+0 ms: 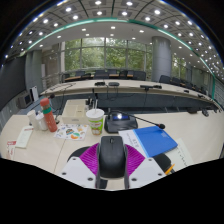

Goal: Arrange mouse

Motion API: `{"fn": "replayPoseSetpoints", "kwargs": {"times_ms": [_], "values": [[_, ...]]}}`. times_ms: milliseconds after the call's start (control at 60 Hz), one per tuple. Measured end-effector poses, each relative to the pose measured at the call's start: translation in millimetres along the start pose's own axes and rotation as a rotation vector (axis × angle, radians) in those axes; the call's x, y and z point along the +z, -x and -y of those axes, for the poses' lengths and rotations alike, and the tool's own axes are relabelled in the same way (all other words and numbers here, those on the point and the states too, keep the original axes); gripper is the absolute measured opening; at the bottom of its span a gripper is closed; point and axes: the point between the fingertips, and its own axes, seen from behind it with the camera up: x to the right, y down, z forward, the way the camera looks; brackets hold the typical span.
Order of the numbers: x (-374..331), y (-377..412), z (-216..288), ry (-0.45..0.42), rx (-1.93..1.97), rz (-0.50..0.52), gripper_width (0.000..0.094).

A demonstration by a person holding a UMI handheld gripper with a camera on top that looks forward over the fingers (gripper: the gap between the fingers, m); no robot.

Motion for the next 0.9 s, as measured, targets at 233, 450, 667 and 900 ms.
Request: {"fn": "replayPoseSetpoints", "kwargs": {"times_ms": [233,450,667,900], "values": [[85.1,72.6,-50.6,0.124,-0.006,0.028,0.0320],[135.3,93.0,-111.3,0.240,0.013,-0.012,0.0343],[130.5,94.2,-119.8,0.290,0.082,-0.034,0.0747],[42.3,90.1,-69.0,0.229,0.050,-0.083,0.0854]]}}
